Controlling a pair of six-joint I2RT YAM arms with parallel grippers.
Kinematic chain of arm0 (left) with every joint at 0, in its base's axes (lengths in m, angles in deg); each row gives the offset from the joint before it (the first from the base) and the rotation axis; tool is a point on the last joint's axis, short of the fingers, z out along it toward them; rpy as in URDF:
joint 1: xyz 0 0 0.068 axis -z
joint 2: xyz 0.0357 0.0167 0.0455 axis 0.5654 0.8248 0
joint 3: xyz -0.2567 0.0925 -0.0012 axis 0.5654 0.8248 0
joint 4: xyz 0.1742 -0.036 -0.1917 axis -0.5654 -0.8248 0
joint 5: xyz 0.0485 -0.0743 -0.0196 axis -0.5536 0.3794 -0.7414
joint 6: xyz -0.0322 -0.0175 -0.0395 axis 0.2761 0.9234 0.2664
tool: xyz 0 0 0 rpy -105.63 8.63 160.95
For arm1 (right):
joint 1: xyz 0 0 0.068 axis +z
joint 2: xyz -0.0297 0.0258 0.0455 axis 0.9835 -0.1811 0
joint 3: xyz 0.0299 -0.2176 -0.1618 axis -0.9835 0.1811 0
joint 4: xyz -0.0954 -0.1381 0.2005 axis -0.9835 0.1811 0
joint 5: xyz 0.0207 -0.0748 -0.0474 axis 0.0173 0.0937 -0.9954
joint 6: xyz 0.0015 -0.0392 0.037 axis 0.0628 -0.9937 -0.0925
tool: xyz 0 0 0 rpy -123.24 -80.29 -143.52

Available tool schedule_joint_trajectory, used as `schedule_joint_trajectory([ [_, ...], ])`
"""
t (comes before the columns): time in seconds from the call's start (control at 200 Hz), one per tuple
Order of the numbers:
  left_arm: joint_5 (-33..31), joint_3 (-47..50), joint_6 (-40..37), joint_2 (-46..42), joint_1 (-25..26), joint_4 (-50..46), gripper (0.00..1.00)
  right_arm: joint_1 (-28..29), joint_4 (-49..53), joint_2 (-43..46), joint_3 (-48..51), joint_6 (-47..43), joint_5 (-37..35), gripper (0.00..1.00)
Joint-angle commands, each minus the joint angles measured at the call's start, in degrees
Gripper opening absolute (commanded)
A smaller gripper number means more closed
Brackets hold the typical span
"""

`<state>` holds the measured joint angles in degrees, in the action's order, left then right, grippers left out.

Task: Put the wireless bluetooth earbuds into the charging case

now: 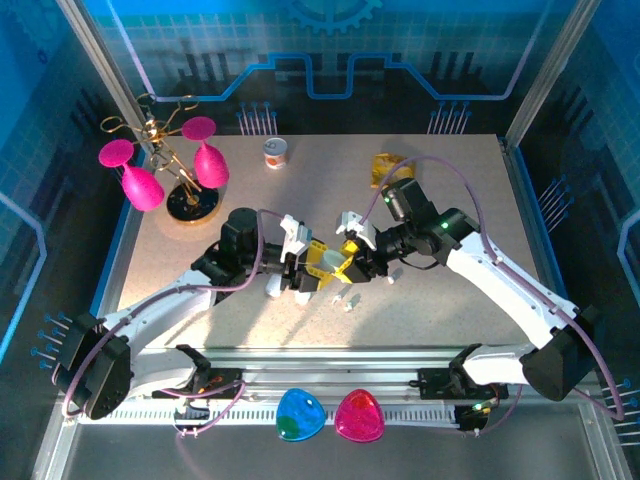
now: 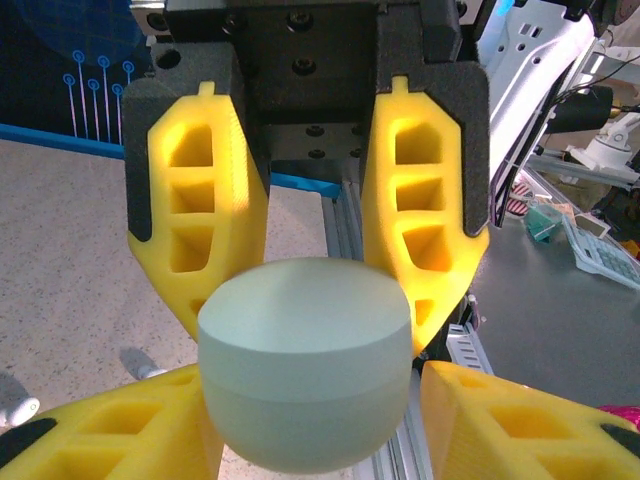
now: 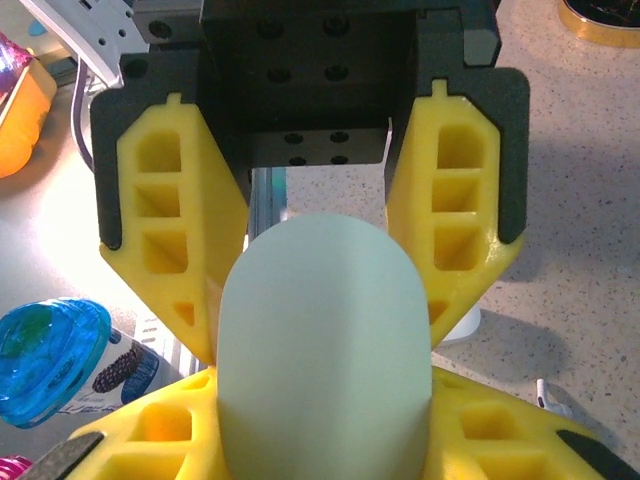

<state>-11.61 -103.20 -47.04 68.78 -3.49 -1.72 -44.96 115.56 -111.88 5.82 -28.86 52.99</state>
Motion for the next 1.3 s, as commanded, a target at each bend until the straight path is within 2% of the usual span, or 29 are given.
schedule_joint_trajectory([
  [0.0,1.80,-0.88,0.33,-1.69,0.66,1.60,0.53,0.76,2.20,0.68,-1.66,-1.20,-0.62,0.08],
  [0.105,1.49,-1.29,1.29,-1.25,0.66,1.68,0.51,0.81,2.20,0.62,-1.48,-1.17,-0.62,0.08],
  [0.455,2.30,-1.80,1.70,-0.46,1.01,1.69,0.30,1.12,1.58,0.53,-1.30,-1.27,-1.08,0.09],
  [0.5,2.47,-1.65,1.10,-0.49,1.05,1.52,0.29,1.07,1.43,0.67,-1.22,-1.26,-1.32,0.13],
  [0.585,2.64,-1.25,-1.02,-0.53,1.00,0.86,0.27,0.61,0.05,1.53,-0.34,-0.21,-1.74,0.36],
  [0.675,2.62,-0.54,-2.83,-0.64,1.05,0.81,0.26,-0.78,-1.44,2.82,0.91,0.58,-0.73,0.44],
  [1.096,3.55,1.34,-5.32,-1.08,1.04,3.15,0.22,-4.58,-6.54,3.93,2.55,5.41,-0.64,0.50],
  [1.296,5.27,4.80,-2.30,1.30,0.90,15.48,0.18,-6.96,-8.88,4.82,3.62,7.34,-0.32,0.53],
])
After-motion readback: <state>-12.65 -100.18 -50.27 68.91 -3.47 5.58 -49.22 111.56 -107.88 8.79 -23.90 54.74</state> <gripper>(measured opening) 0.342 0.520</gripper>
